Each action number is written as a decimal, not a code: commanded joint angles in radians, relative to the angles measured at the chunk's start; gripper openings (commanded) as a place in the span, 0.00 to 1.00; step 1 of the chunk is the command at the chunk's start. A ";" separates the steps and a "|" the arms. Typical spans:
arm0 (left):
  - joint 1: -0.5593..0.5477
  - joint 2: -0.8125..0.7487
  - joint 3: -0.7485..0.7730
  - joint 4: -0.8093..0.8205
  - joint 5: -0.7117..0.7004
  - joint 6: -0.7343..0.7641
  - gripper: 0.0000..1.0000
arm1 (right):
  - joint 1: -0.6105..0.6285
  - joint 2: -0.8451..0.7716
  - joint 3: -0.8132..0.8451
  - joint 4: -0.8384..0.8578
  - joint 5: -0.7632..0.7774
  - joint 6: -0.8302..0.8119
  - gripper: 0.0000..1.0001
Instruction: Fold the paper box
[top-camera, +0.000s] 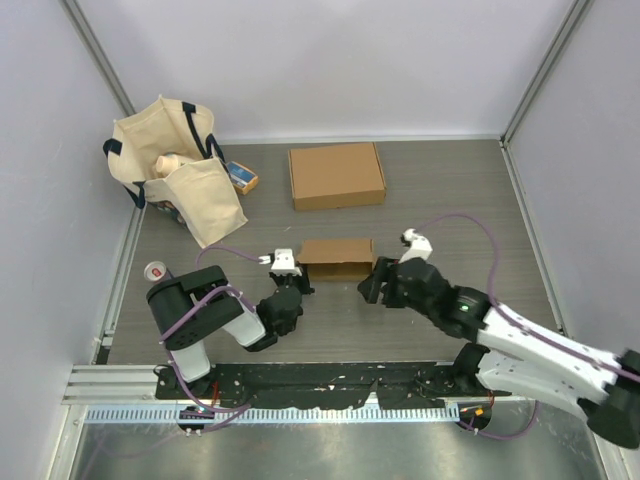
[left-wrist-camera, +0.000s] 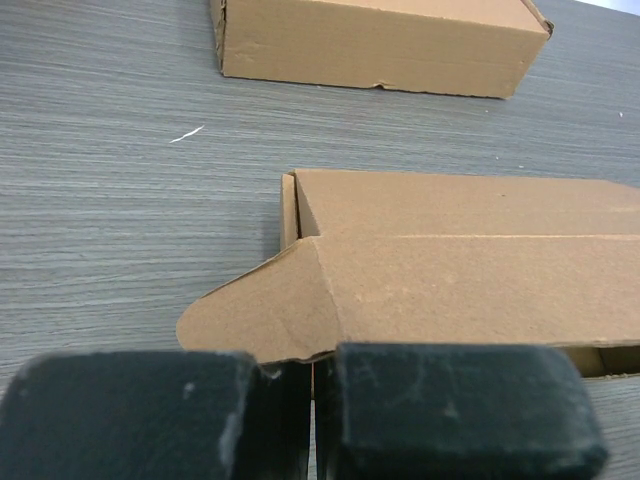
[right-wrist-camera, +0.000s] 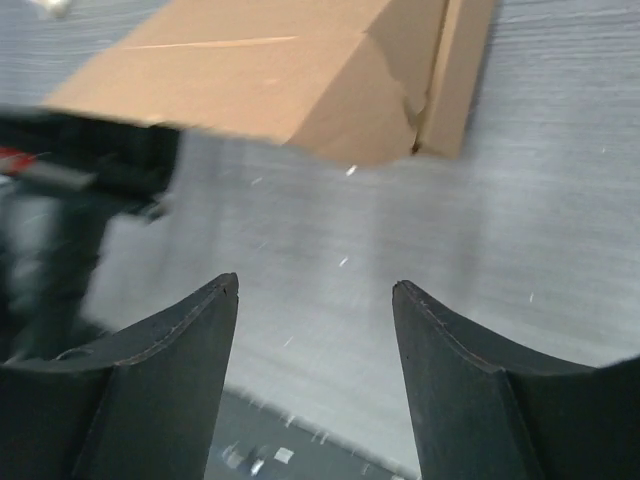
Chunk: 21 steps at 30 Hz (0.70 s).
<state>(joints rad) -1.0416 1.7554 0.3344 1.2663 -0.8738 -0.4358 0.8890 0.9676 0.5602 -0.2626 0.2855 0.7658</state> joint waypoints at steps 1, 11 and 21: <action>-0.015 0.026 0.000 -0.087 -0.033 0.031 0.00 | -0.004 -0.283 0.131 -0.372 -0.089 0.179 0.74; -0.037 0.019 0.035 -0.125 -0.071 0.058 0.00 | -0.125 -0.120 0.235 -0.064 -0.189 0.693 0.88; -0.046 0.036 0.040 -0.128 -0.096 0.068 0.00 | -0.119 -0.030 0.060 0.081 -0.164 0.924 0.67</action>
<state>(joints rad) -1.0782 1.7634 0.3779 1.2087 -0.9344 -0.3843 0.7658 0.9657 0.6872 -0.3126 0.1017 1.5322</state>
